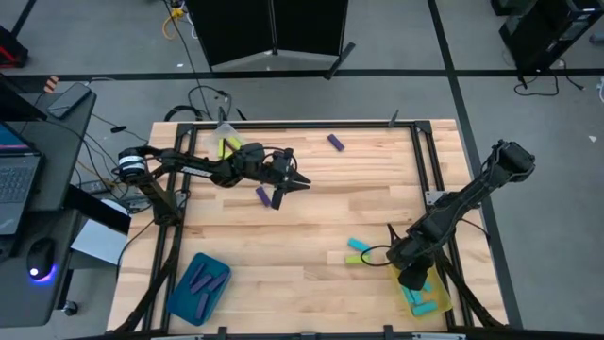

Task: Sort blocks
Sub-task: Put the blue block into the yellow bin, then put the green block into the transparent bin

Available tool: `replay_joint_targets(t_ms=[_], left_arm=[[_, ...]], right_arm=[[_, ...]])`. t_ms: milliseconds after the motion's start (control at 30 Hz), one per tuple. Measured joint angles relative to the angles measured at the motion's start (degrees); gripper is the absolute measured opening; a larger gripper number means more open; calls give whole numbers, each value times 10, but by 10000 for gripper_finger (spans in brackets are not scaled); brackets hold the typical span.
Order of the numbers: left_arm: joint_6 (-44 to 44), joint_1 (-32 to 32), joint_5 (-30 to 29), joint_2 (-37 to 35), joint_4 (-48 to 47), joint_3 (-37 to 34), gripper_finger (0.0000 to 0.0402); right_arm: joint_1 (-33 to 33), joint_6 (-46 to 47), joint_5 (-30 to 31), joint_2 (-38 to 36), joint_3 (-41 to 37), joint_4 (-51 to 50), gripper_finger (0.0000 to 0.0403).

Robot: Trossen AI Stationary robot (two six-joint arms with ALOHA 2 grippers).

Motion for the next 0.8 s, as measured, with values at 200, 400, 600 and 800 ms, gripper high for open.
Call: replay_joint_targets(t_ms=[200,400,600,800], left_arm=[[33,-6,-43,0,19,-26,81],[12,-10,-62,0,66,-66,81],[6,-22,-87,0,92,-98,81],[7,-33,-107,0,105,-114,81]], right_arm=[[-4,-52,69,0,84,-111,178],[-27,-94,183,0,161,-148,180],[-86,-160,272,0,174,-98,181],[-130,-297,318,47,174,-6,181]])
